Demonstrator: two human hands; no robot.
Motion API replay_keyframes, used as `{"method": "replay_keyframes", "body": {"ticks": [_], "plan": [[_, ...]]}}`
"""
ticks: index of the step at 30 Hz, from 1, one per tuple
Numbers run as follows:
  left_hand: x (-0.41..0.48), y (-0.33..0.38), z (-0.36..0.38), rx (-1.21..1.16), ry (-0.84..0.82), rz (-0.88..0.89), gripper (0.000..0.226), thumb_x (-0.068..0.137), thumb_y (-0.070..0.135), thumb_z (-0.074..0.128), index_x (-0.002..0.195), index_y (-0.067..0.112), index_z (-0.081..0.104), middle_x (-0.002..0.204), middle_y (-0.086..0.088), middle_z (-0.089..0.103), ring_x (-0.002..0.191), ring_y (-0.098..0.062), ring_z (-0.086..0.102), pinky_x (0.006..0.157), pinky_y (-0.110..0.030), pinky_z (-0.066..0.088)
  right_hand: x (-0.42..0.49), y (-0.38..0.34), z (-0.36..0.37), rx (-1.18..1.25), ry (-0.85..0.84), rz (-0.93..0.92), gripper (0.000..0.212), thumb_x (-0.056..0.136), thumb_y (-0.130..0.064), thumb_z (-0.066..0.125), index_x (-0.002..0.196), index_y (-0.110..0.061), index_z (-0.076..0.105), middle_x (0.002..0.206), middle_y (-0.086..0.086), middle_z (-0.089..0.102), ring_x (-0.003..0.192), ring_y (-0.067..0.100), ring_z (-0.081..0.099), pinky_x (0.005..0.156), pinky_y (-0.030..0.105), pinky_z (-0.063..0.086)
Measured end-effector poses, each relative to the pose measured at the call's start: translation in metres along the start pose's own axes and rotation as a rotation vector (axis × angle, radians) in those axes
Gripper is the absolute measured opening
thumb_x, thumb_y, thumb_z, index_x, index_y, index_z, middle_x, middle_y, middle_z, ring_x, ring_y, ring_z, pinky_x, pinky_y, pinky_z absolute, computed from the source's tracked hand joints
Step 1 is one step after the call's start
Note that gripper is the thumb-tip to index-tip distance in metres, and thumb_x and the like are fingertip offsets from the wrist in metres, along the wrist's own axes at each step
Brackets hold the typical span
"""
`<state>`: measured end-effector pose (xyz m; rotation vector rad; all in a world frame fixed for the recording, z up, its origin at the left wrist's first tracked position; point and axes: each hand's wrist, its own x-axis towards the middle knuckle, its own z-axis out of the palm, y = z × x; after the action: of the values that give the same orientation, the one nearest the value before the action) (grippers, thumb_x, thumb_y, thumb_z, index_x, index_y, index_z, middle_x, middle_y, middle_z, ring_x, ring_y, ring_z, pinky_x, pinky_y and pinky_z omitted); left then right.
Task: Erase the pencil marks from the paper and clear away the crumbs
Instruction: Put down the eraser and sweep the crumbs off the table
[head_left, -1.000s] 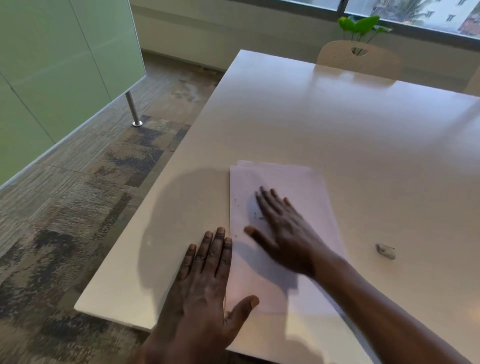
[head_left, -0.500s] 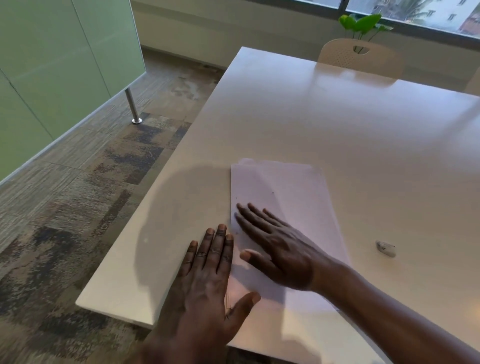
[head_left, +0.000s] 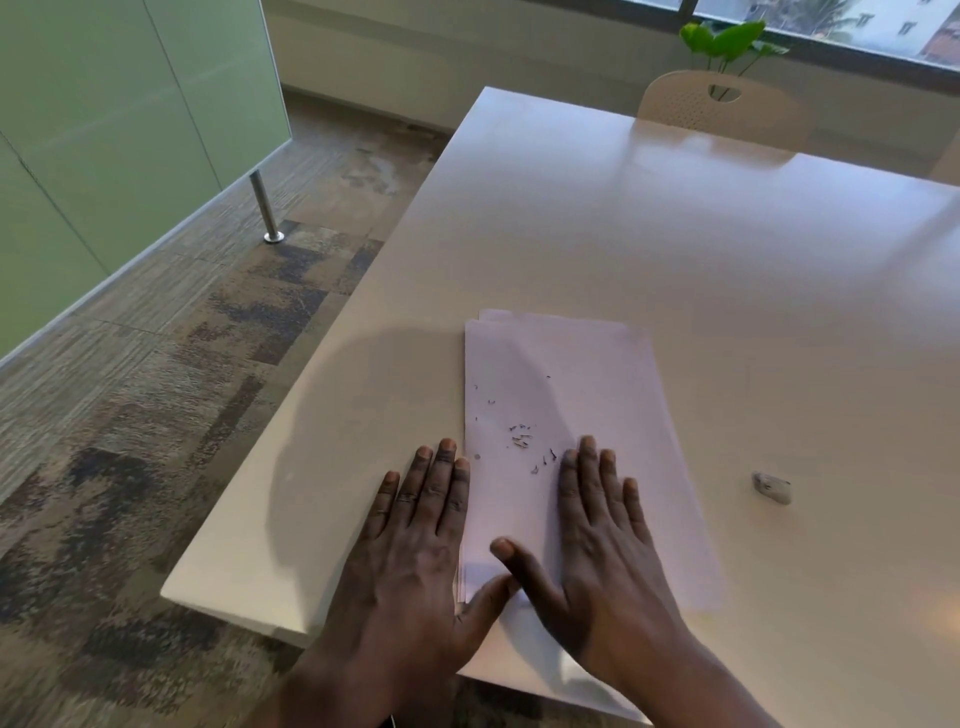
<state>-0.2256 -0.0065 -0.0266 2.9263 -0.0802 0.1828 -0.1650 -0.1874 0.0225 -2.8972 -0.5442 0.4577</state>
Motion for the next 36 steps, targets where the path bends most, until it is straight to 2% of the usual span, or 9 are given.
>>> {"method": "replay_keyframes", "body": {"ticks": [3,7,11,14,18,25,29,33,36], "plan": [[0.000,-0.001,0.002,0.005,0.001,-0.009,0.096,0.097,0.076,0.021,0.159,0.004,0.030,0.169,-0.013,0.024,0.155,-0.030,0.027,0.118,-0.047,0.021,0.002,0.009,-0.007,0.008,0.015,0.042,0.111,0.068,-0.093,-0.017,0.148,-0.019,-0.038,0.153,0.000,-0.047,0.142,0.013,-0.043,0.125,0.037,-0.016],[0.000,-0.002,0.003,0.011,0.024,-0.013,0.095,0.097,0.076,0.022,0.158,0.004,0.033,0.167,-0.013,0.028,0.153,-0.031,0.030,0.117,-0.047,0.022,-0.003,0.019,-0.010,-0.029,-0.001,0.204,0.123,0.059,-0.093,-0.026,0.151,-0.012,-0.033,0.156,0.008,-0.043,0.146,0.022,-0.039,0.125,0.042,-0.013],[-0.001,-0.003,0.005,0.005,0.048,-0.002,0.091,0.098,0.072,0.027,0.159,0.005,0.032,0.168,-0.013,0.026,0.155,-0.030,0.027,0.118,-0.049,0.022,-0.002,-0.006,-0.001,-0.005,-0.030,0.071,0.120,0.057,-0.093,-0.029,0.147,-0.014,-0.039,0.152,0.006,-0.050,0.142,0.020,-0.045,0.123,0.039,-0.020],[0.002,-0.003,0.004,0.004,0.060,0.009,0.088,0.094,0.066,0.037,0.158,0.005,0.036,0.168,-0.012,0.027,0.154,-0.030,0.029,0.118,-0.049,0.023,0.011,-0.024,0.000,0.079,-0.023,-0.082,0.105,0.074,-0.089,-0.013,0.151,-0.021,-0.033,0.154,-0.004,-0.047,0.140,0.009,-0.046,0.122,0.035,-0.022],[-0.004,-0.002,-0.005,-0.020,0.056,-0.038,0.092,0.099,0.075,0.021,0.160,0.006,0.028,0.170,-0.011,0.022,0.156,-0.029,0.023,0.119,-0.047,0.021,0.015,-0.013,-0.008,0.079,0.014,-0.024,0.103,0.075,-0.089,-0.009,0.150,-0.022,-0.034,0.153,-0.005,-0.047,0.140,0.008,-0.045,0.123,0.035,-0.020],[-0.038,0.007,0.001,0.136,0.195,0.145,0.076,0.100,0.064,0.029,0.145,0.008,0.056,0.152,-0.014,0.052,0.135,-0.036,0.055,0.110,-0.044,0.029,-0.002,0.005,-0.003,-0.044,-0.041,0.121,0.110,0.069,-0.089,-0.018,0.147,-0.014,-0.039,0.152,0.005,-0.051,0.141,0.020,-0.046,0.124,0.041,-0.017],[-0.044,0.006,0.012,0.178,0.129,0.128,0.083,0.102,0.067,0.020,0.139,0.008,0.063,0.148,-0.015,0.056,0.137,-0.033,0.054,0.112,-0.044,0.023,0.014,-0.015,0.004,-0.025,0.008,0.060,0.102,0.077,-0.084,-0.014,0.148,-0.015,-0.038,0.153,0.005,-0.049,0.141,0.019,-0.046,0.124,0.042,-0.018],[-0.045,0.004,0.018,0.139,0.187,0.152,0.080,0.100,0.069,0.023,0.147,0.009,0.046,0.152,-0.016,0.049,0.143,-0.028,0.039,0.116,-0.043,0.022,0.040,-0.043,0.002,0.043,-0.018,-0.114,0.086,0.092,-0.071,0.000,0.153,-0.018,-0.028,0.156,0.002,-0.043,0.143,0.016,-0.043,0.124,0.042,-0.017],[-0.045,0.003,0.019,0.113,0.229,0.160,0.081,0.099,0.070,0.025,0.147,0.008,0.048,0.151,-0.016,0.050,0.144,-0.027,0.039,0.116,-0.042,0.024,0.053,-0.050,-0.003,0.142,-0.011,-0.214,0.080,0.098,-0.068,0.007,0.157,-0.021,-0.019,0.161,-0.003,-0.034,0.147,0.011,-0.036,0.125,0.039,-0.015]]}}
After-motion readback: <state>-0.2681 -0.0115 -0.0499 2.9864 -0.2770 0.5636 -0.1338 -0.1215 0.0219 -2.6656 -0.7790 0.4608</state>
